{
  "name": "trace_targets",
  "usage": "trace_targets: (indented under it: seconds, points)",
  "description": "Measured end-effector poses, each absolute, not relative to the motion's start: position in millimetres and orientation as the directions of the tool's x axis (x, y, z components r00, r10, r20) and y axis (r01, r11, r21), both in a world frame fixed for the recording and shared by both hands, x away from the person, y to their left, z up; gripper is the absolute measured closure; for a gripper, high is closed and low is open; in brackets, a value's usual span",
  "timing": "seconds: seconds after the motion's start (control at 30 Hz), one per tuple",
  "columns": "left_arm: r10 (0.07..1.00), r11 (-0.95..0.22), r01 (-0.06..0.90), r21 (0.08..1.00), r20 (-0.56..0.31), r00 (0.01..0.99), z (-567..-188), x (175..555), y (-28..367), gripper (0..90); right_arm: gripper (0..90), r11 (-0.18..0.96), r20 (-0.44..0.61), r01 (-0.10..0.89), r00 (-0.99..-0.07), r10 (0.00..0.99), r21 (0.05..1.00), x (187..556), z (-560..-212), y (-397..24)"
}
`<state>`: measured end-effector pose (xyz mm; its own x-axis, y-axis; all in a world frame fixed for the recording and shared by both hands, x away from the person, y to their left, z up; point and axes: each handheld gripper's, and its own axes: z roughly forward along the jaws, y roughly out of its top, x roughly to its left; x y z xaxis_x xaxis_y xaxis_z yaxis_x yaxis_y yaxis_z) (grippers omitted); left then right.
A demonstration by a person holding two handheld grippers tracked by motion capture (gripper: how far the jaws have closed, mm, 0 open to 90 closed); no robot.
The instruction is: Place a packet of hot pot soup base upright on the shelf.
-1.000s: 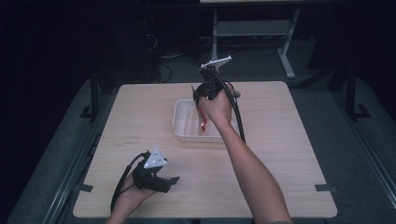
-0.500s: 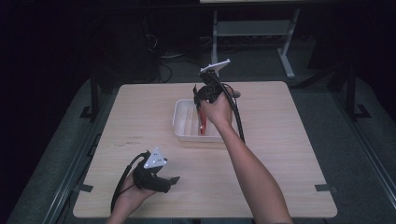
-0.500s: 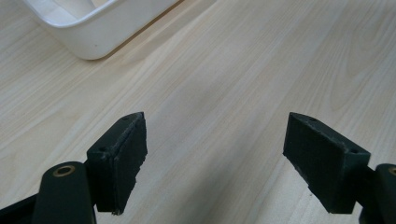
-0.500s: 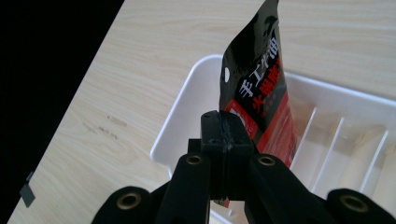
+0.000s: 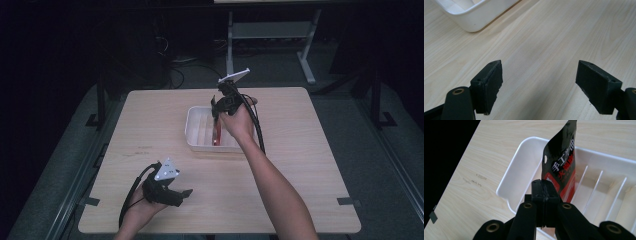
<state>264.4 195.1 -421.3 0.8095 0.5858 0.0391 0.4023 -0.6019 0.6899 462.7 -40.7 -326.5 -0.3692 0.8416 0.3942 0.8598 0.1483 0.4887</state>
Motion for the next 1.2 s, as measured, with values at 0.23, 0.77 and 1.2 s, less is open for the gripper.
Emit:
trace_targets:
  seconds: [0.23, 0.77, 1.2]
  points:
    - [0.585, -0.603, 0.403, 0.688, 0.039, 0.810, -421.3, 264.2, 194.6, 21.3, 88.2, 0.161, 0.394, 0.861, -0.378, 0.838, 0.482, 458.1, -329.6, -41.8]
    - [0.585, -0.604, 0.401, 0.689, 0.042, 0.810, -422.2, 264.0, 193.3, 21.3, 87.4, 0.190, 0.403, 0.871, -0.391, 0.828, 0.453, 452.4, -337.8, -48.5]
    - [0.586, -0.603, 0.400, 0.690, 0.043, 0.809, -421.6, 264.2, 193.2, 21.2, 81.2, 0.195, 0.403, 0.871, -0.393, 0.826, 0.451, 450.3, -335.5, -54.4]
